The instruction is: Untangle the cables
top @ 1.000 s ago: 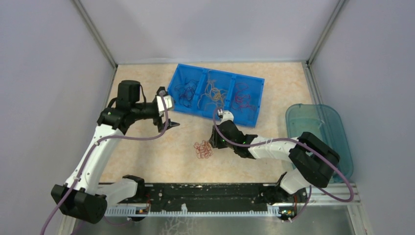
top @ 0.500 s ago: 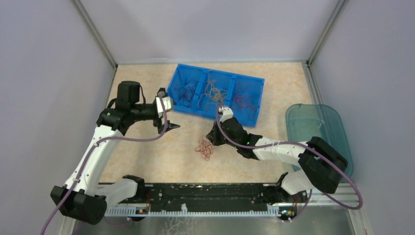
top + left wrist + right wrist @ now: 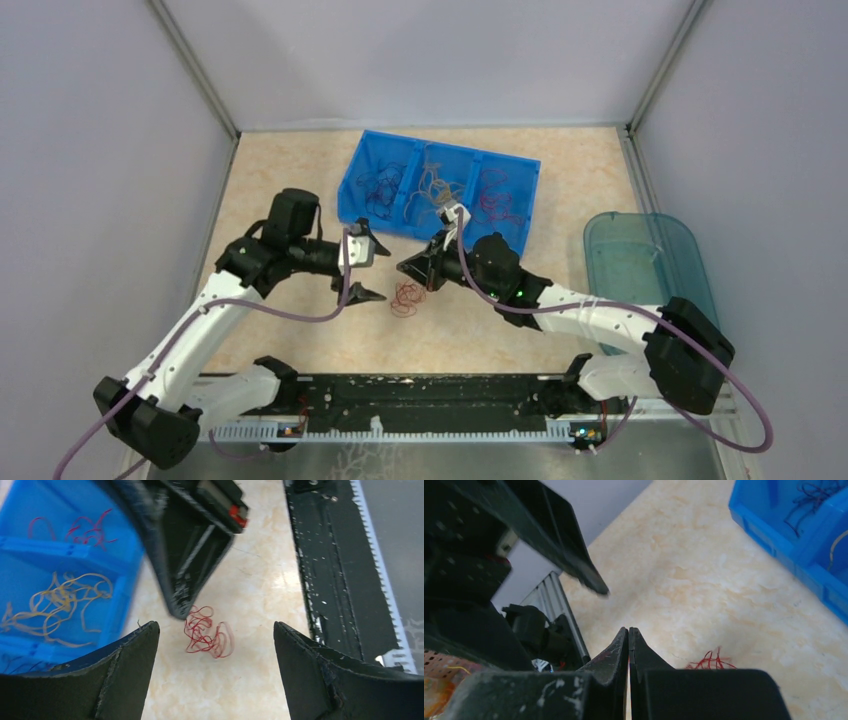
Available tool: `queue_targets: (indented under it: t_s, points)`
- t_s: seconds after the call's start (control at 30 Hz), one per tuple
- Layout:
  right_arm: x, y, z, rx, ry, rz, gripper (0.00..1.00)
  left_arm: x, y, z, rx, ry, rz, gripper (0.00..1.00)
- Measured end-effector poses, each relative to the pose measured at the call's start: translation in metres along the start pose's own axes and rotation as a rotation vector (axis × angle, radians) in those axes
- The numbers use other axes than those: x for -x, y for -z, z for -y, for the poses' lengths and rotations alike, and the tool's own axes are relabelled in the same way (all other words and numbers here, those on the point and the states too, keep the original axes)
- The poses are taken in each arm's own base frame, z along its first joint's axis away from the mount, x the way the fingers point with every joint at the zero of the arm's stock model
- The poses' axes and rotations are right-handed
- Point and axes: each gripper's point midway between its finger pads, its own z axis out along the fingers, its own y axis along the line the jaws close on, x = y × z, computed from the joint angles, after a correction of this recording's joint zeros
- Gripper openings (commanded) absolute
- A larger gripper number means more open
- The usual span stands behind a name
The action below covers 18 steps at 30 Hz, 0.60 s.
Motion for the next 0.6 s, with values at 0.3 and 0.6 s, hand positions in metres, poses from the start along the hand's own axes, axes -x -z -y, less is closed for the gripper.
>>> queue_targets:
  t_s: [0.3, 0.6]
  points:
    - [0.012, -0.002, -0.027, 0.104, 0.021, 0.022, 0.3, -0.006, -0.013, 0.017, -0.03, -0.02, -0.027, 0.8]
    - [-0.019, 0.0, 0.021, -0.087, 0.061, -0.082, 0.39, -0.051, -0.011, 0.017, 0.03, -0.033, -0.159, 0.87]
